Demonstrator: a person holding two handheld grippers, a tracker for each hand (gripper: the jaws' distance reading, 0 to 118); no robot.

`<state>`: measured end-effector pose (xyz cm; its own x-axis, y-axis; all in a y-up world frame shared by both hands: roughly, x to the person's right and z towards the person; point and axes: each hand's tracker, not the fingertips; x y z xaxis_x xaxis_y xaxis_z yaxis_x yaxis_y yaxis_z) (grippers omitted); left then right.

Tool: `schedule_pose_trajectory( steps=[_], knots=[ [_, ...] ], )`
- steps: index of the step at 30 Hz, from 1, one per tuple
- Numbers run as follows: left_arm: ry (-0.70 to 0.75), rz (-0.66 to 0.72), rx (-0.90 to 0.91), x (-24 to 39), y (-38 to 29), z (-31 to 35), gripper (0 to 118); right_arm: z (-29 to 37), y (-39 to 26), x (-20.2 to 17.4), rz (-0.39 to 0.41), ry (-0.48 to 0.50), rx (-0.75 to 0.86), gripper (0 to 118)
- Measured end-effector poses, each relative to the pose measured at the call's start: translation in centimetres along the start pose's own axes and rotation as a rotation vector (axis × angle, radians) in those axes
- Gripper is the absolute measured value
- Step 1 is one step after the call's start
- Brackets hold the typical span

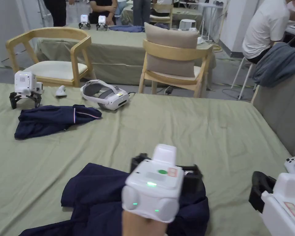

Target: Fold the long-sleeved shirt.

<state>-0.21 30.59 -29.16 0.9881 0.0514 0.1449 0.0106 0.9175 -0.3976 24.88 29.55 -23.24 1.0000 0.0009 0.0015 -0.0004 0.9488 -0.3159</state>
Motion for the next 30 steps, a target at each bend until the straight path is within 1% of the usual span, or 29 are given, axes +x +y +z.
schedule_pose_trajectory(
  steps=[1,2,3,4,5,6,7,8,10,11,12,13,14,15,16,17,19,22,23,24,25,26,27,28,29,30],
  knots=[
    [0.037,0.002,0.023,-2.0,0.1,1.7,100,0.3,0.1,-0.6,0.003,0.023,0.019,0],
    [0.073,0.019,0.041,-3.7,0.4,2.7,86,0.6,0.1,-1.1,-0.001,0.028,0.029,0],
    [0.099,0.022,0.069,-5.6,0.4,3.4,70,0.8,0.1,-1.8,-0.006,0.036,0.03,0],
    [0.119,0.017,0.076,-7.3,0.2,3.9,37,1.0,-0.1,-2.3,-0.004,0.062,0.033,0],
    [0.133,0.013,0.051,-9.6,-1.0,2.3,13,1.2,-0.6,-2.9,0.0,0.071,0.035,0],
    [0.151,0.018,0.034,-11.2,-1.5,2.2,6,1.3,-1.2,-3.3,0.001,0.071,0.033,0],
    [0.195,0.038,0.001,-12.7,-2.1,2.1,4,1.2,-1.9,-3.6,0.001,0.082,0.024,0],
    [0.197,0.062,-0.004,-14.1,-2.7,2.3,4,1.1,-2.6,-3.9,-0.005,0.102,-0.003,0],
    [0.171,0.141,-0.04,-17.5,-4.2,0.9,4,0.6,-4.1,-4.1,-0.041,0.118,-0.077,3],
    [0.183,0.138,-0.053,-18.4,-4.6,0.5,4,0.4,-4.7,-4.1,-0.055,0.125,-0.114,20],
    [0.193,0.131,-0.061,-19.3,-5.0,0.1,3,0.0,-5.2,-4.0,-0.068,0.133,-0.139,53],
    [0.213,0.075,0.018,-16.7,-5.3,4.1,3,-0.6,-5.6,-4.0,-0.075,0.135,-0.181,100],
    [0.213,0.076,0.016,-16.8,-5.8,4.5,3,-1.3,-5.8,-4.1,-0.071,0.133,-0.202,118],
    [0.213,0.089,0.01,-17.0,-6.2,4.8,3,-1.8,-5.8,-3.9,-0.077,0.148,-0.167,117],
    [0.21,0.105,0.008,-17.1,-6.5,5.2,3,-2.9,-5.6,-4.1,-0.076,0.142,-0.189,118],
    [0.208,0.116,-0.001,-16.8,-5.2,5.5,3,-4.3,-5.5,-4.3,-0.058,0.126,-0.219,118],
    [0.214,0.125,-0.008,-16.5,-5.6,6.0,3,-7.6,-5.1,-4.5,-0.063,0.136,-0.257,118],
    [0.208,0.151,-0.047,-17.5,-5.1,4.8,3,-14.2,-5.3,-4.6,-0.116,0.119,-0.37,118],
    [0.21,0.156,-0.056,-17.4,-5.4,4.7,3,-16.5,-5.7,-4.5,-0.134,0.126,-0.4,117],
    [0.21,0.179,-0.086,-18.5,-5.6,3.5,3,-18.6,-6.2,-4.5,-0.145,0.132,-0.43,109],
    [0.207,0.201,-0.101,-19.4,-5.8,2.4,3,-20.2,-6.7,-4.7,-0.127,0.11,-0.454,84],
    [0.202,0.224,-0.113,-19.8,-6.1,2.1,3,-21.8,-7.2,-5.0,-0.083,0.099,-0.489,65],
    [0.208,0.243,-0.134,-20.1,-6.5,1.8,3,-22.5,-7.6,-5.2,-0.059,0.1,-0.519,47],
    [0.206,0.25,-0.154,-20.5,-6.8,1.5,3,-23.3,-8.1,-5.2,-0.064,0.093,-0.561,23],
    [0.203,0.249,-0.174,-21.3,-7.0,0.7,4,-23.7,-8.4,-5.0,-0.083,0.092,-0.586,6],
    [0.21,0.241,-0.182,-21.8,-7.3,0.4,5,-23.2,-8.4,-4.4,-0.148,0.109,-0.539,5]
  ],
)
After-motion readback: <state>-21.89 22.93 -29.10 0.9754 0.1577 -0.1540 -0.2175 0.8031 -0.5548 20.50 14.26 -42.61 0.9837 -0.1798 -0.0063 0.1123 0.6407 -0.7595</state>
